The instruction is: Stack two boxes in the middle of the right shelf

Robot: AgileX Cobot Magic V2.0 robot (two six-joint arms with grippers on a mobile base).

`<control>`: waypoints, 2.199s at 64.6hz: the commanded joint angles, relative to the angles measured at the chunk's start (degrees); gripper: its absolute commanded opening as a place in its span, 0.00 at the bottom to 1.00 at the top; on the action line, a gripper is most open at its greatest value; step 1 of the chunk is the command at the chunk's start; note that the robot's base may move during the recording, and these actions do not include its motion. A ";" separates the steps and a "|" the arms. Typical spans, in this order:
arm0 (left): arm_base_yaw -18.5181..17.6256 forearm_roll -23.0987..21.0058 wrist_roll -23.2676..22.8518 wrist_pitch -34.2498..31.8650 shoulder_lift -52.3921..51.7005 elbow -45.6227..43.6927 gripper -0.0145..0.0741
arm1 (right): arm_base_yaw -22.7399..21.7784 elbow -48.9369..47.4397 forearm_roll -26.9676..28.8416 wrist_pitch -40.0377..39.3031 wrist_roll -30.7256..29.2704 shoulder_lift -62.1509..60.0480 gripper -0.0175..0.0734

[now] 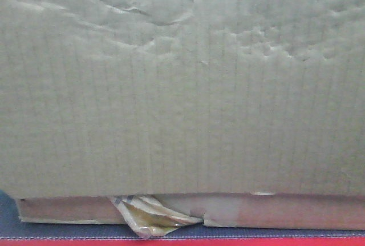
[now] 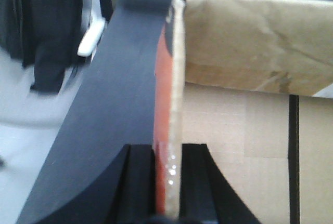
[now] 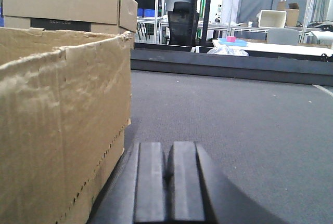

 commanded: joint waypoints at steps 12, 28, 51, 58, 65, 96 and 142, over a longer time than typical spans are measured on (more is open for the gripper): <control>-21.15 14.99 -15.73 3.50 -0.22 -4.68 0.04 | -0.36 0.00 -0.07 -1.25 -0.10 -0.22 0.02; -38.10 21.78 -25.97 3.50 4.16 -2.77 0.04 | -0.36 0.00 -0.07 -1.25 -0.10 -0.22 0.02; -44.72 22.23 -34.87 3.50 8.59 9.76 0.04 | -0.36 0.00 -0.07 -1.25 -0.10 -0.22 0.02; -44.72 21.88 -36.98 3.50 8.71 14.80 0.04 | -0.36 0.00 -0.07 -1.25 -0.10 -0.22 0.02; -44.72 19.09 -38.32 2.84 8.74 19.84 0.04 | -0.36 0.00 -0.07 -1.25 -0.10 -0.22 0.02; -44.72 15.88 -39.55 -5.93 10.50 27.04 0.04 | -0.36 0.00 -0.07 -1.25 -0.10 -0.22 0.02; -44.72 14.90 -39.55 -5.82 12.40 26.93 0.52 | -0.36 0.00 -0.07 -1.25 -0.10 -0.22 0.02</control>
